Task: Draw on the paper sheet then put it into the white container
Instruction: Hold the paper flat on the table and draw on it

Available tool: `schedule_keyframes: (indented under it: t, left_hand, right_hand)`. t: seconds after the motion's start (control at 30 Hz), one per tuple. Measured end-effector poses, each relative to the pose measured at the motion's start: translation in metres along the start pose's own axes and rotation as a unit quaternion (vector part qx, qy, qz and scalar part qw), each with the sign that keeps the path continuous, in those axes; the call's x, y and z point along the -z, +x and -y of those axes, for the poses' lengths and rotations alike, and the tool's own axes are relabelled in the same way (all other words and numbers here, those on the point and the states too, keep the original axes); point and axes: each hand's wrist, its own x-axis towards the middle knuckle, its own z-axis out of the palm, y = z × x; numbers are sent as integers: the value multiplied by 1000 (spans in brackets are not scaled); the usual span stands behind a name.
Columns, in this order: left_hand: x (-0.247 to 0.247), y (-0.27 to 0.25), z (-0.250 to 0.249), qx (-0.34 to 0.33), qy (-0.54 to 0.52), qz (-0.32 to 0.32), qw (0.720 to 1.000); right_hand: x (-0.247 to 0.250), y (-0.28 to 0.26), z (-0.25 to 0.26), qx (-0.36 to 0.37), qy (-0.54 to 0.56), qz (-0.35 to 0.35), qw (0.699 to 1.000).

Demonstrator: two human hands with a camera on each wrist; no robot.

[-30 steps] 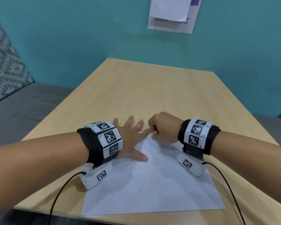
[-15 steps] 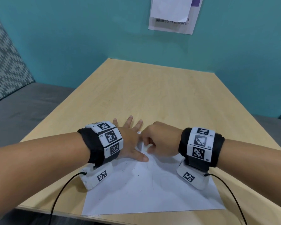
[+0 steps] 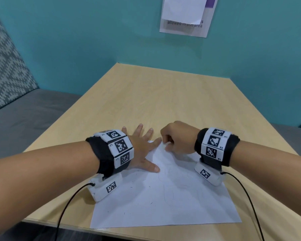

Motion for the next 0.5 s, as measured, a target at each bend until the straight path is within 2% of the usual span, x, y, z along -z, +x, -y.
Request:
schedule_keyframes:
  t: [0.1, 0.23, 0.4, 0.5]
  left_hand:
    - [1, 0, 1, -2, -6, 6, 1000]
    - [-1, 3, 1, 1, 8, 1, 1000]
    - [0, 3, 2, -3, 3, 4, 1000]
    - [2, 2, 0, 2, 15, 10, 1000]
  right_hand:
    - [-8, -5, 12, 36, 7, 32, 999]
    - [6, 8, -8, -33, -3, -2, 999]
    - [-5, -3, 10, 34, -4, 29, 999]
    - [5, 0, -6, 0, -23, 6, 1000]
